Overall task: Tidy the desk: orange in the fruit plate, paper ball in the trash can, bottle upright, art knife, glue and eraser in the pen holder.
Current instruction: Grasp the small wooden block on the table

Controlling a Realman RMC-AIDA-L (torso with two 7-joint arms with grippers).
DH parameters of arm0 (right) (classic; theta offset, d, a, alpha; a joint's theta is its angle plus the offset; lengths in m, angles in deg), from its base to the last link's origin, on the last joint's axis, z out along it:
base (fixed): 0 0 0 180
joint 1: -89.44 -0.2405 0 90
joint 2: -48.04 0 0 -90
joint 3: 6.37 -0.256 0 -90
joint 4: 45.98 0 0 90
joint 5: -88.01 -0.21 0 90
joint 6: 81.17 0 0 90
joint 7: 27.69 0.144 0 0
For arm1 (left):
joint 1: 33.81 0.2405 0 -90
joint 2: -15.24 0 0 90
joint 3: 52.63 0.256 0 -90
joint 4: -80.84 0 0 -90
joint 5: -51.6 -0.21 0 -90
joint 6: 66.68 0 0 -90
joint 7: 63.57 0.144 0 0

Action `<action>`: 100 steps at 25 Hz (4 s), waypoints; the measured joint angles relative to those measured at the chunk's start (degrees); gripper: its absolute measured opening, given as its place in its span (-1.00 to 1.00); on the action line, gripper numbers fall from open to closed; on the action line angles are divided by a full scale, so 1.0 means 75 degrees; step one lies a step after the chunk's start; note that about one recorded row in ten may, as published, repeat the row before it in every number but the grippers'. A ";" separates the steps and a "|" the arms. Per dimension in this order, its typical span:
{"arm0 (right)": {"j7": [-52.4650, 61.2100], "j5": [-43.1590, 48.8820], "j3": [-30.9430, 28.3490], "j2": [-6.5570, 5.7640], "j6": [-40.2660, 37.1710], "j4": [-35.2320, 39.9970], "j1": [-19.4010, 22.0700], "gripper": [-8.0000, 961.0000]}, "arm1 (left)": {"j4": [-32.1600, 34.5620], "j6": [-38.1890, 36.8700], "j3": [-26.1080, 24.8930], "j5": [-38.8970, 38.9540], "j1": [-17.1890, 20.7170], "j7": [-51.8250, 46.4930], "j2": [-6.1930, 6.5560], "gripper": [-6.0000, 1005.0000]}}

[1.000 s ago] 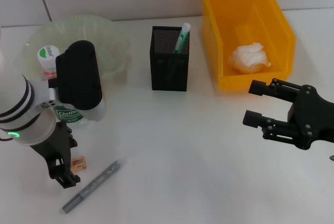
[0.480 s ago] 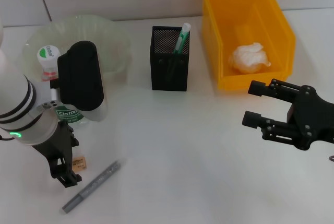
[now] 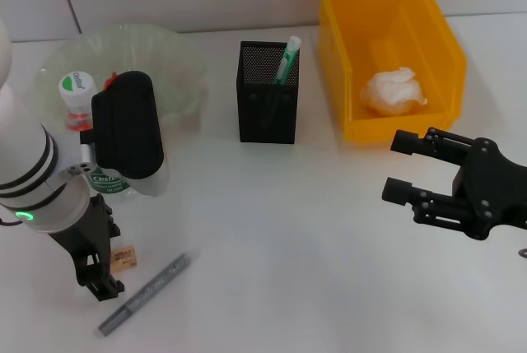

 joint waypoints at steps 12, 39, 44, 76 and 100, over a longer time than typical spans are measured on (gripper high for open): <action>-0.0003 0.0000 0.0000 0.0000 -0.0014 -0.0003 -0.0008 0.51 | -0.0014 0.0054 0.0001 0.0001 -0.0012 -0.0001 -0.0012 0.40; -0.0003 -0.0026 -0.0012 -0.0011 0.0022 -0.0003 -0.0007 0.51 | -0.0103 0.0261 0.0094 -0.0006 -0.0029 -0.0024 -0.0012 0.17; -0.0003 -0.0037 -0.0012 -0.0011 0.0033 -0.0003 -0.0007 0.51 | -0.0107 0.0270 0.0094 -0.0015 -0.0029 -0.0037 -0.0011 0.11; -0.0003 -0.0048 -0.0011 -0.0011 0.0036 -0.0002 -0.0016 0.51 | -0.0198 0.0265 0.0106 -0.0075 -0.0043 -0.0080 -0.0011 0.05; -0.0009 -0.0024 -0.0105 -0.0011 0.0044 -0.0002 -0.0031 0.51 | -0.0410 0.0290 0.0105 -0.0050 -0.0194 -0.0081 -0.0011 -0.22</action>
